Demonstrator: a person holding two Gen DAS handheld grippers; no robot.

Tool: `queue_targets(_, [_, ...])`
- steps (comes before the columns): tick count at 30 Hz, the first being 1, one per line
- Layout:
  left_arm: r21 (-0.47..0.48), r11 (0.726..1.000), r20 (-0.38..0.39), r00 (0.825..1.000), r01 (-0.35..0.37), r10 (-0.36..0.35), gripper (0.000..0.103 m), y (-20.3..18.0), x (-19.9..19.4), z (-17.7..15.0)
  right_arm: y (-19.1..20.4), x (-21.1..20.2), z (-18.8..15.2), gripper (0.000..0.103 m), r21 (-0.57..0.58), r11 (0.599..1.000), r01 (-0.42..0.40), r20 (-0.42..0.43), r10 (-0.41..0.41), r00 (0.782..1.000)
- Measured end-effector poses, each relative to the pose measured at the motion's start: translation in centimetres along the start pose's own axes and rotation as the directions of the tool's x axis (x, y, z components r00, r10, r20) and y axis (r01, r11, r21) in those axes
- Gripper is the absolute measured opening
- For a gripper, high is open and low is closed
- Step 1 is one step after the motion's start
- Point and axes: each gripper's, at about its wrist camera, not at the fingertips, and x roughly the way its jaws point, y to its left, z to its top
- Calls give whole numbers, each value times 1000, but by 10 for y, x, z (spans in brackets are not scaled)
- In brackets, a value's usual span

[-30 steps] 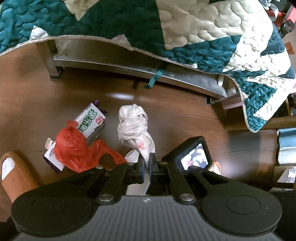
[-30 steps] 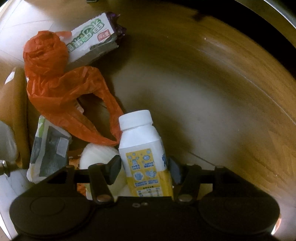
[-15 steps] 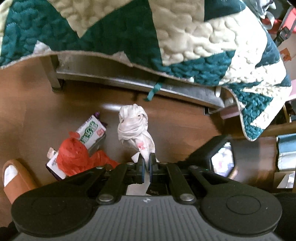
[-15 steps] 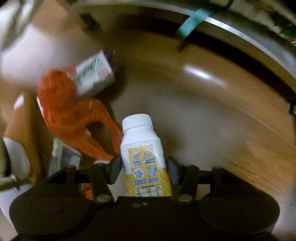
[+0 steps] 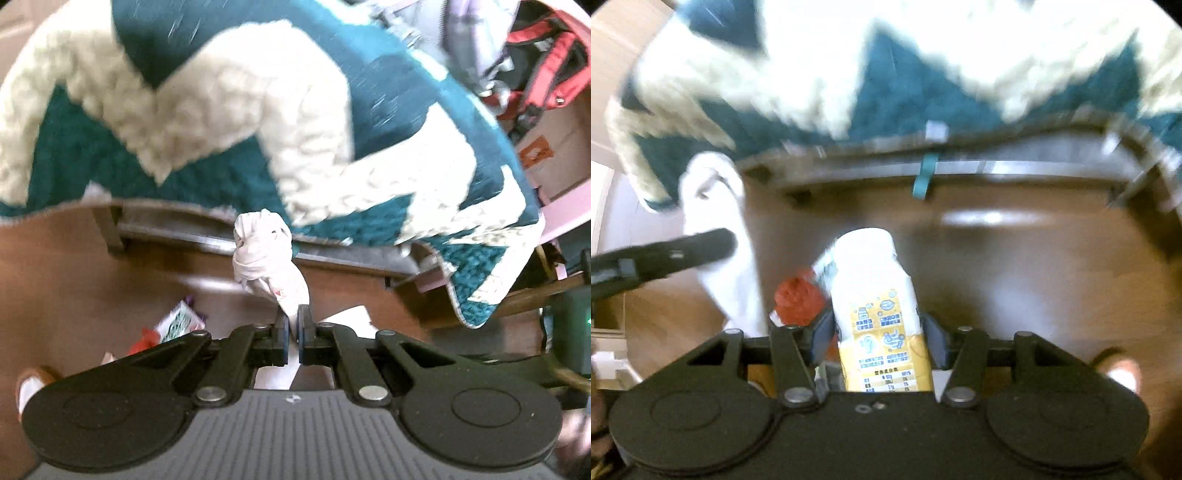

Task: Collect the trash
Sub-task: 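Carry the tissue and bottle toward the teal bin with both tools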

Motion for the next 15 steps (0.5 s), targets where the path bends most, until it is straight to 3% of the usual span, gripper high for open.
queue_targets(6, [101, 994, 115, 992, 36, -48, 4, -41, -60, 8, 14, -124, -6, 51, 8, 997, 73, 200, -74, 977])
queue_targets(15, [271, 958, 219, 963, 91, -153, 4, -129, -163, -4, 23, -283, -54, 51, 80, 995, 51, 458, -82, 885])
